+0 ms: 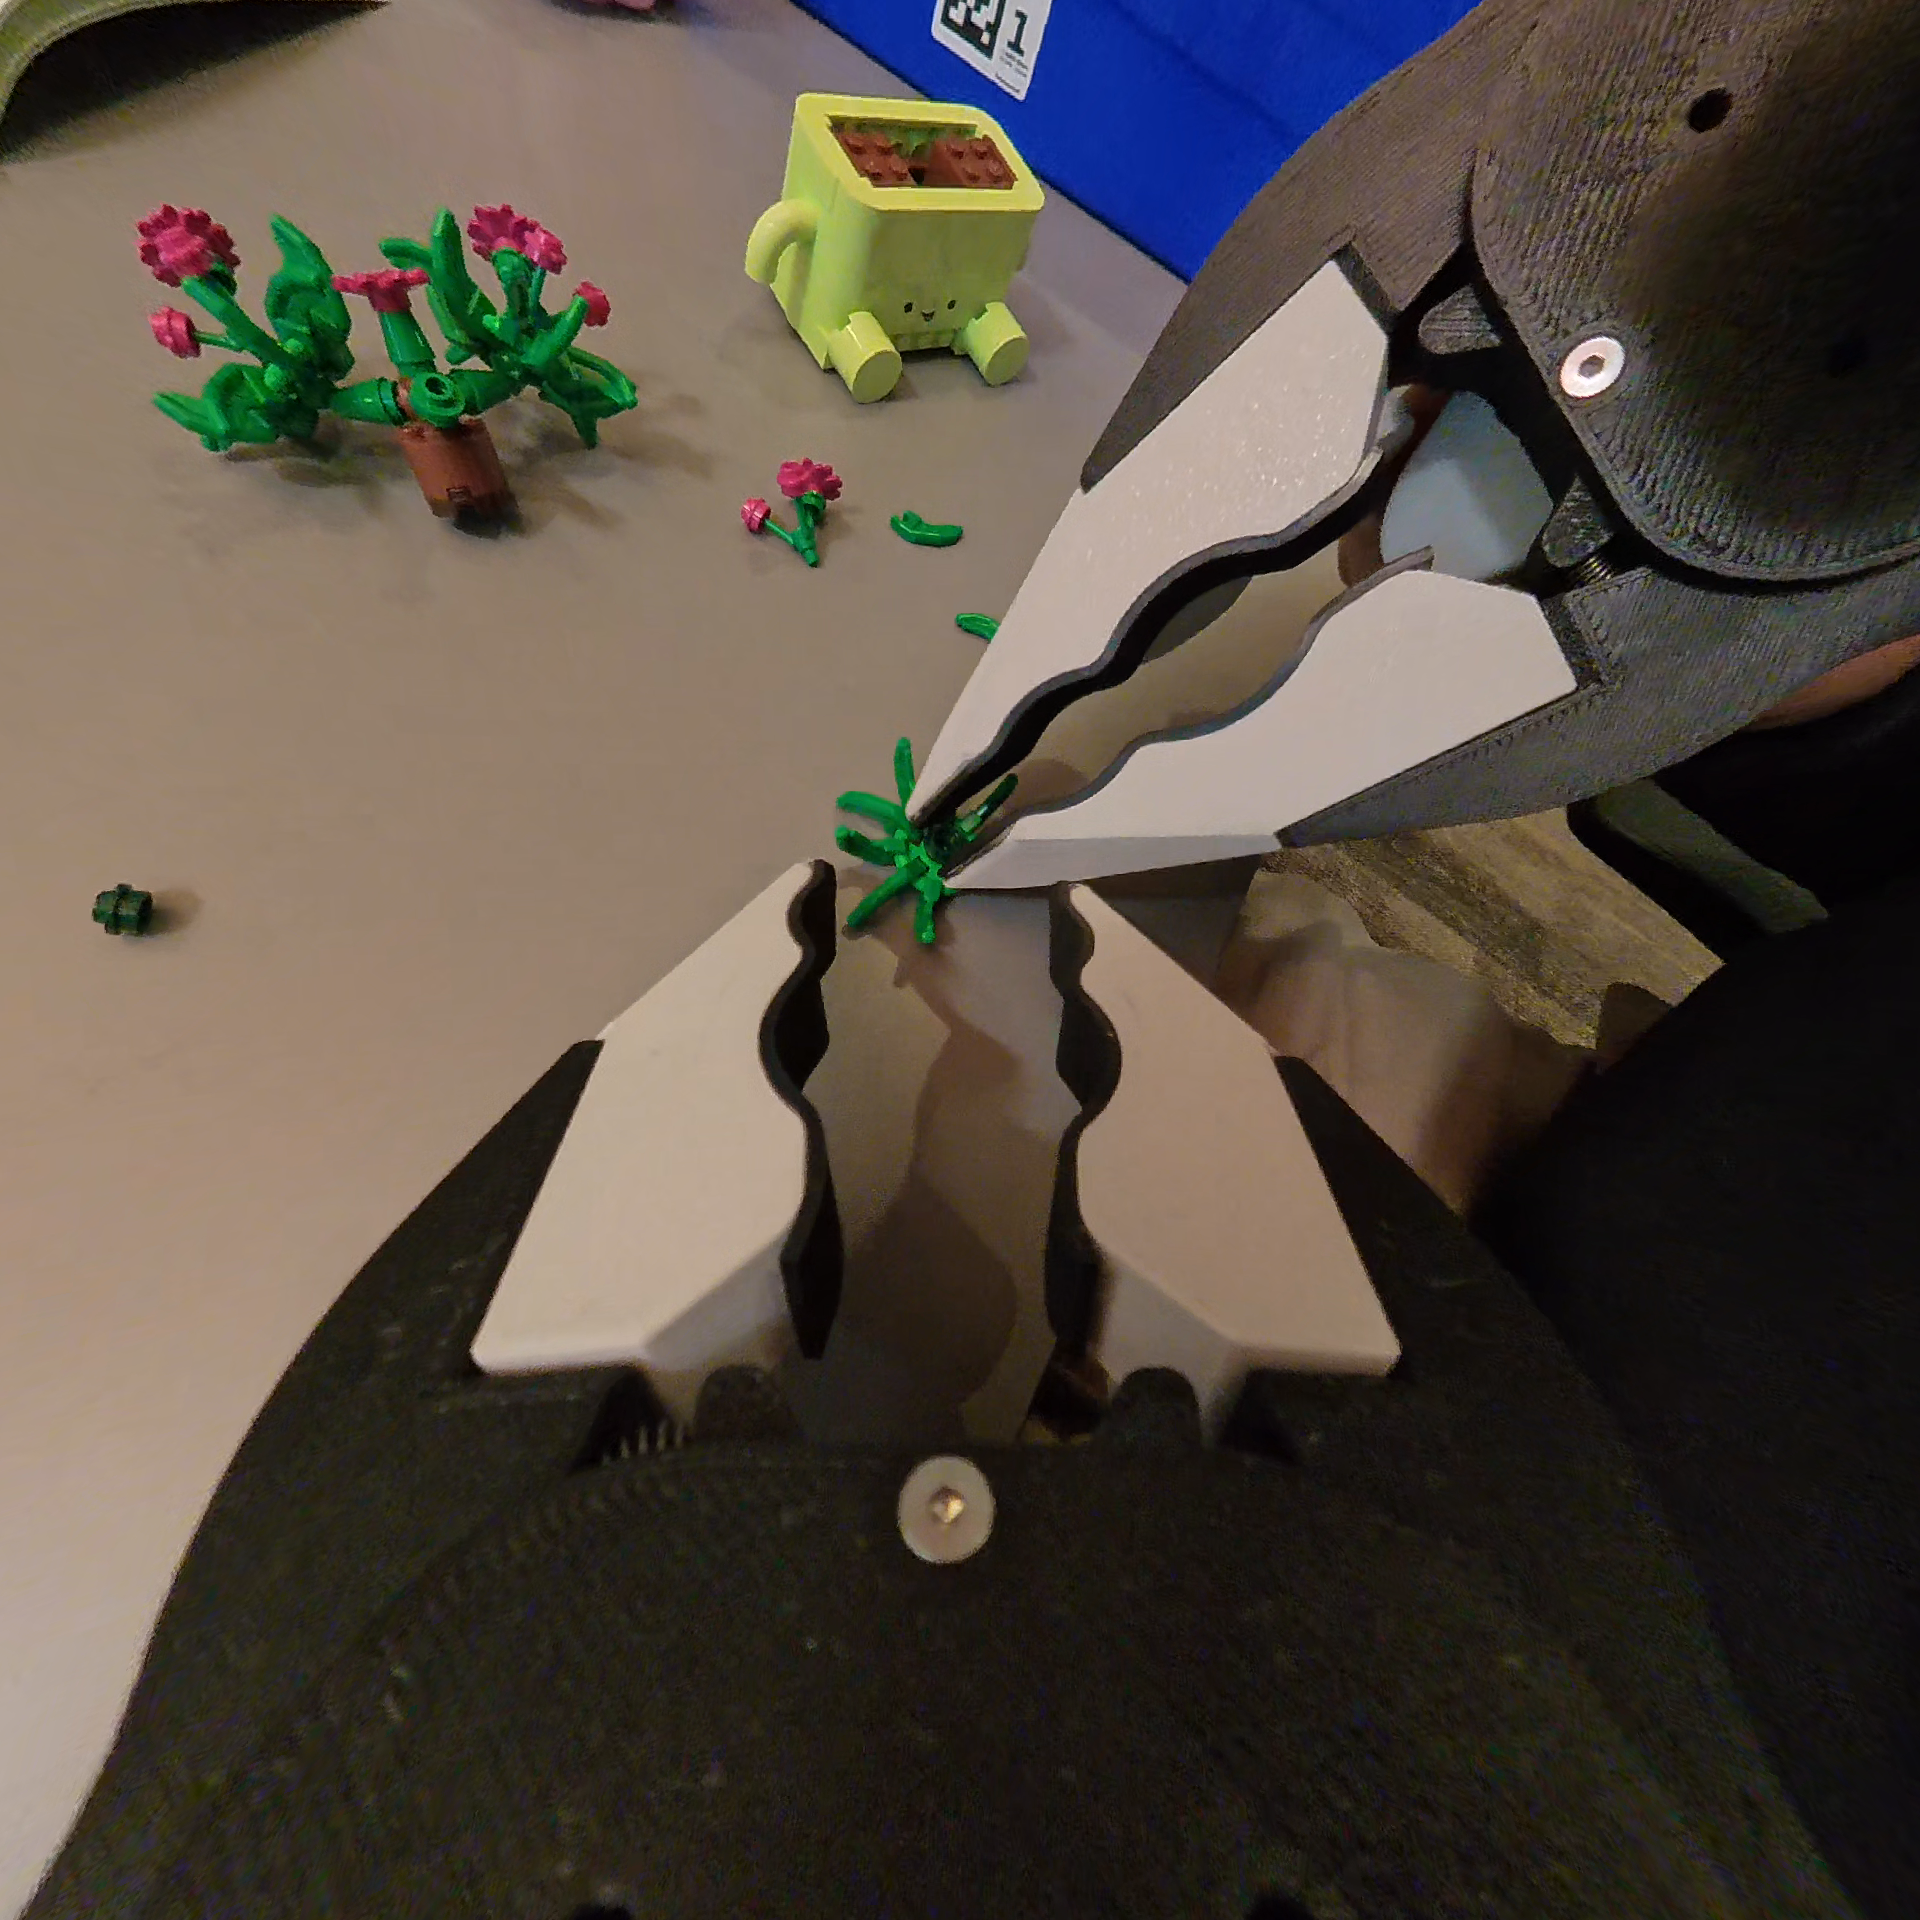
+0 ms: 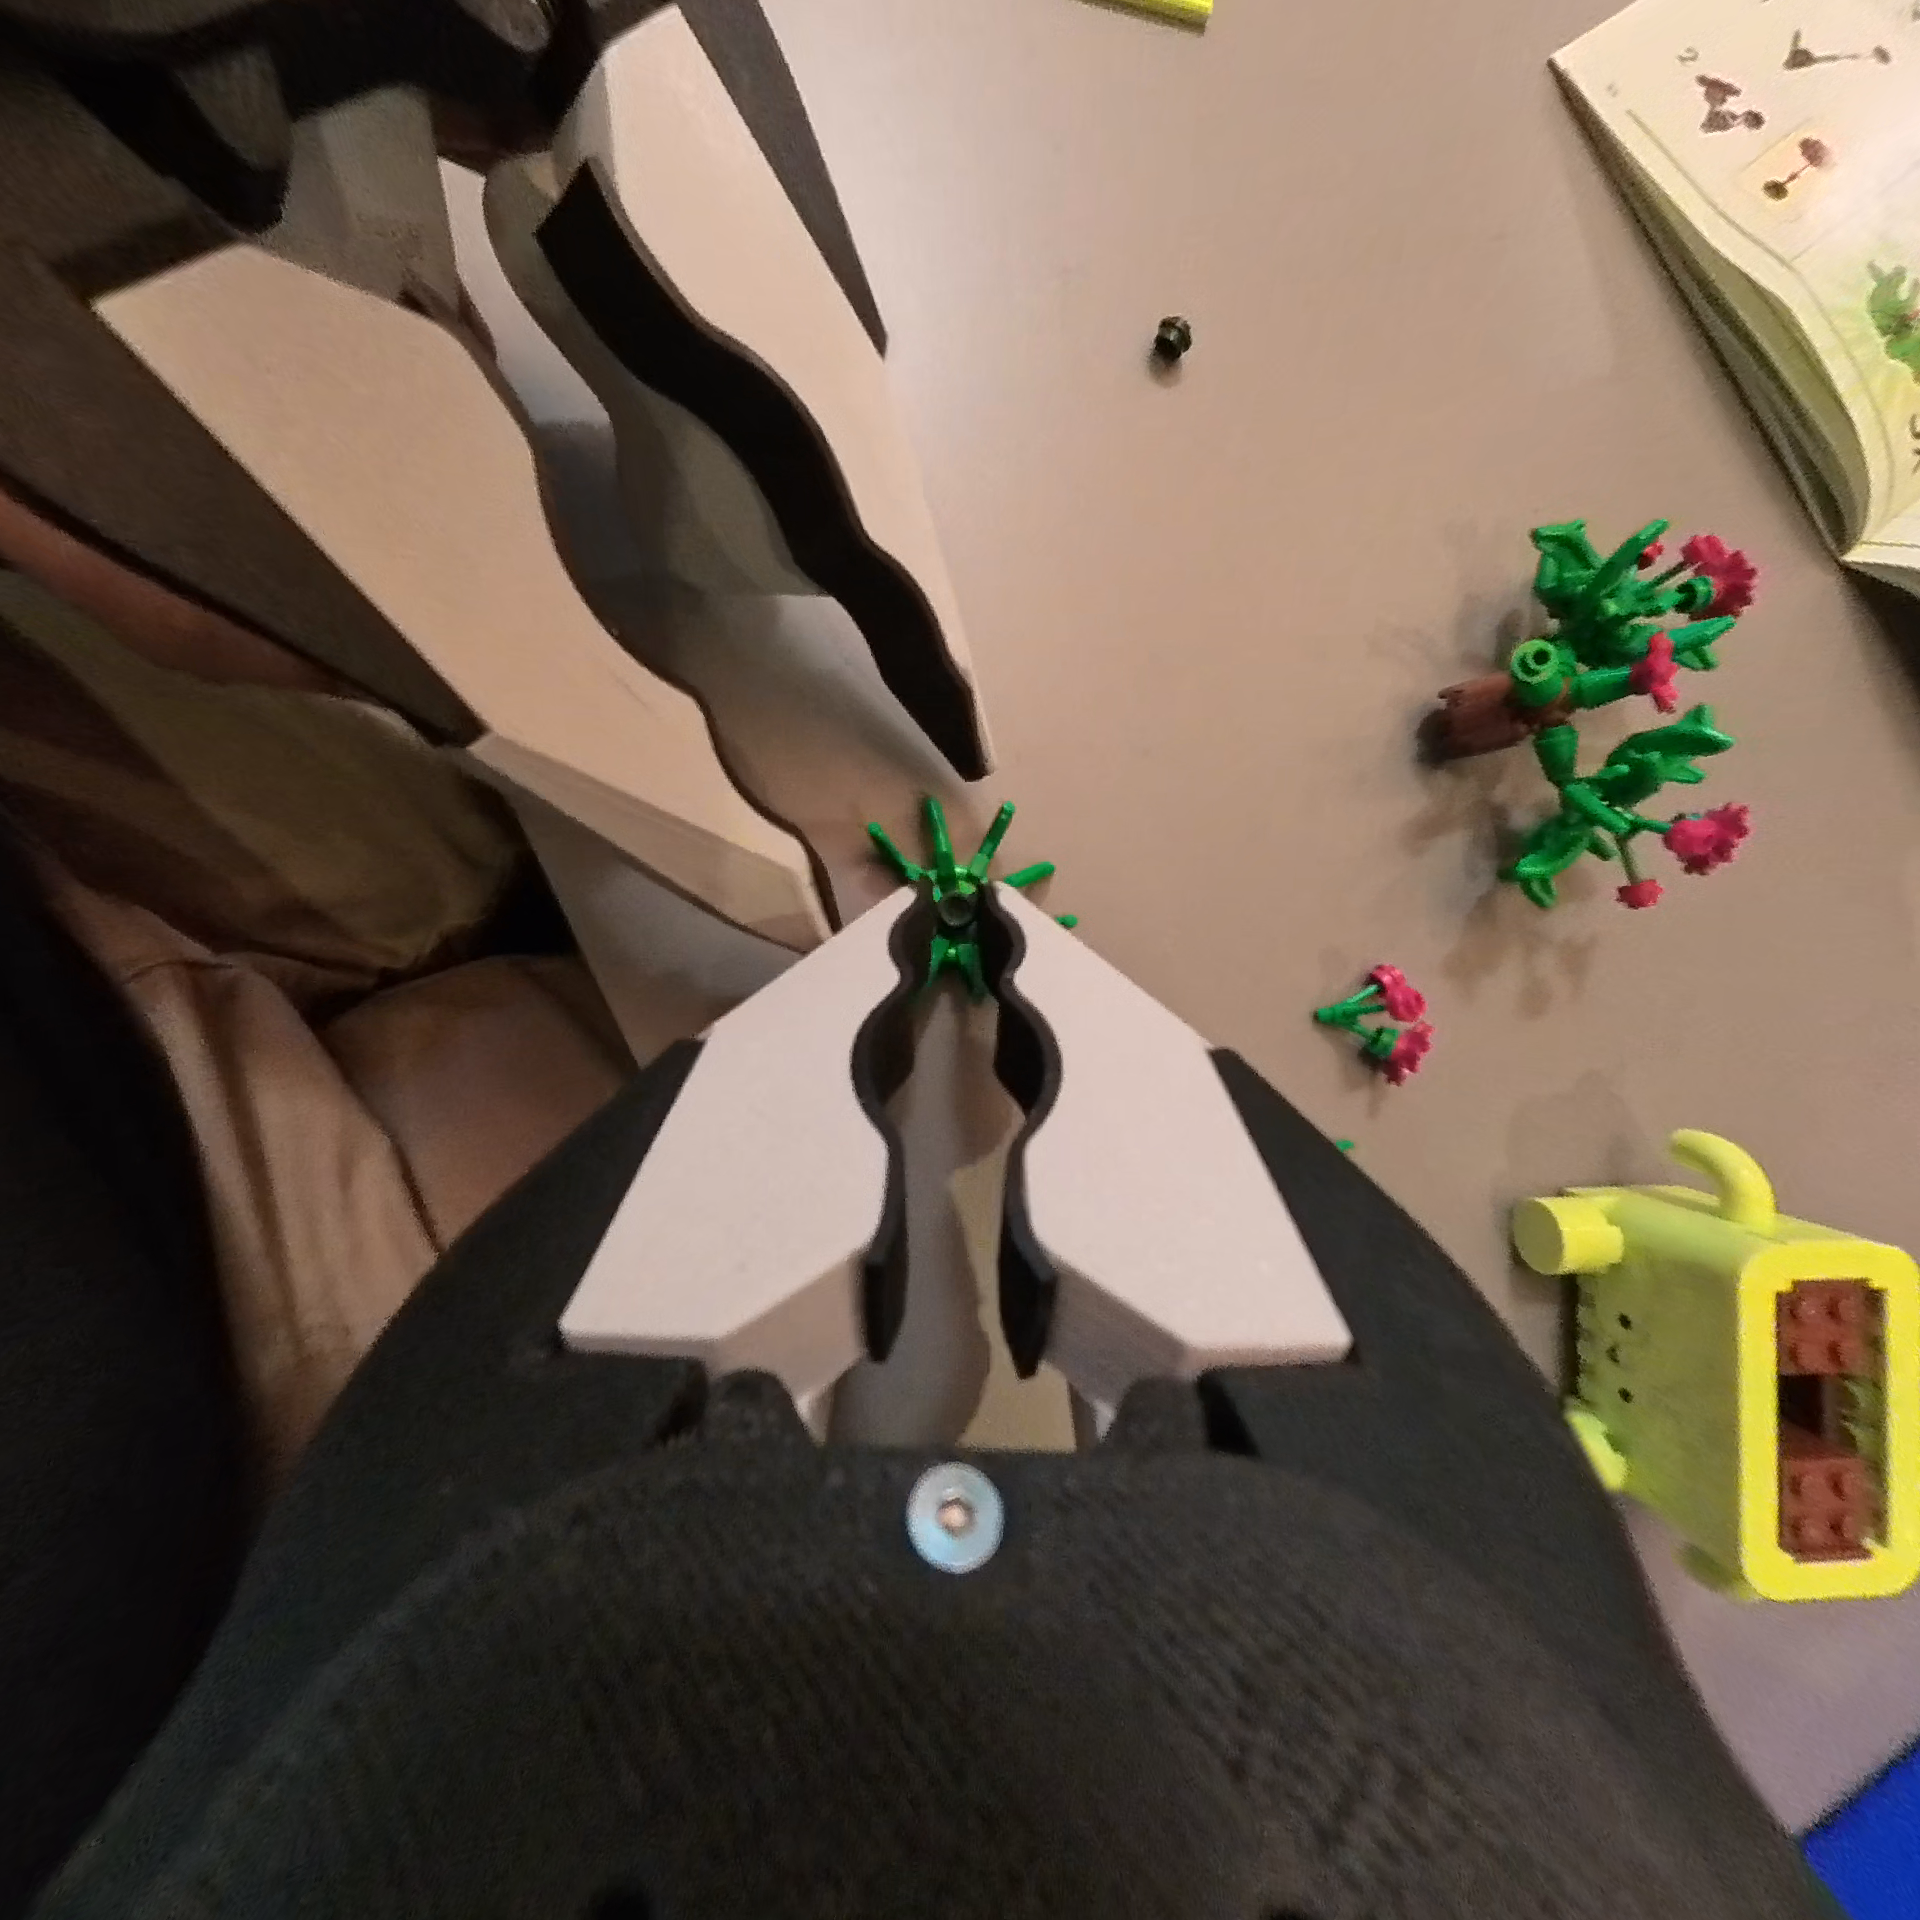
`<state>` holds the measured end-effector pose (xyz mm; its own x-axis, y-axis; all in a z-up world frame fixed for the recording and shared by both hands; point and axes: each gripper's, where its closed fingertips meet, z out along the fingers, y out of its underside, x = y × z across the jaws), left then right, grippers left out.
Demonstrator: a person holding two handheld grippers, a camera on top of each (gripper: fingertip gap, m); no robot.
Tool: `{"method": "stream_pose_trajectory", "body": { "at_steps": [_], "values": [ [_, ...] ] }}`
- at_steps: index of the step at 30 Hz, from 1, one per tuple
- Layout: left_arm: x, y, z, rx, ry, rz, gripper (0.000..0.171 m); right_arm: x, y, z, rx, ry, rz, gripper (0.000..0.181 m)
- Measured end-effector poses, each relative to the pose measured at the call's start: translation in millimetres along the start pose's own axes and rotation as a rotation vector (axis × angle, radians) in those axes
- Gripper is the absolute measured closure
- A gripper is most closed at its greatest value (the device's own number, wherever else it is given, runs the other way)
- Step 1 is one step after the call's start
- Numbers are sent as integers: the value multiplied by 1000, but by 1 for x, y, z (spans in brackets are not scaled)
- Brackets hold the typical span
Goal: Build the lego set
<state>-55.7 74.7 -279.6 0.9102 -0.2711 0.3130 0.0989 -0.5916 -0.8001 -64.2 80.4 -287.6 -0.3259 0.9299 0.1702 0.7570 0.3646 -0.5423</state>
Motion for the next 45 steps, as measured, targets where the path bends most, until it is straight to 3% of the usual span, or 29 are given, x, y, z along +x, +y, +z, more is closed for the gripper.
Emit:
{"method": "stream_pose_trajectory", "body": {
  "at_steps": [6,13,15,20,23,29,32,37,39,45],
  "values": [
    [1,-1,-2,11,20,-23,131,2,2,-1,-39,44,30,172],
    [3,-9,-8,70,75,-67,127,5,0,0,16,45,116,177],
    [2,-18,-16,138,108,-117,126,14,-12,-10,129,98,127,177],
    [-17,-60,-62,527,258,-436,146,26,-72,-72,719,167,194,177],
    [-8,-67,-70,573,438,-531,147,29,-77,-77,841,169,286,178],
    [3,-77,-80,664,308,-354,161,22,-86,-71,878,159,393,177],
    [3,-77,-78,636,251,-297,161,18,-90,-73,897,148,414,178],
    [12,-81,-83,686,357,-335,161,11,-95,-74,908,144,401,177],
    [8,-80,-83,684,353,-350,169,10,-96,-74,917,140,400,178],
    [10,-80,-85,681,316,-302,170,8,-96,-75,961,59,442,178]
  ]
}}
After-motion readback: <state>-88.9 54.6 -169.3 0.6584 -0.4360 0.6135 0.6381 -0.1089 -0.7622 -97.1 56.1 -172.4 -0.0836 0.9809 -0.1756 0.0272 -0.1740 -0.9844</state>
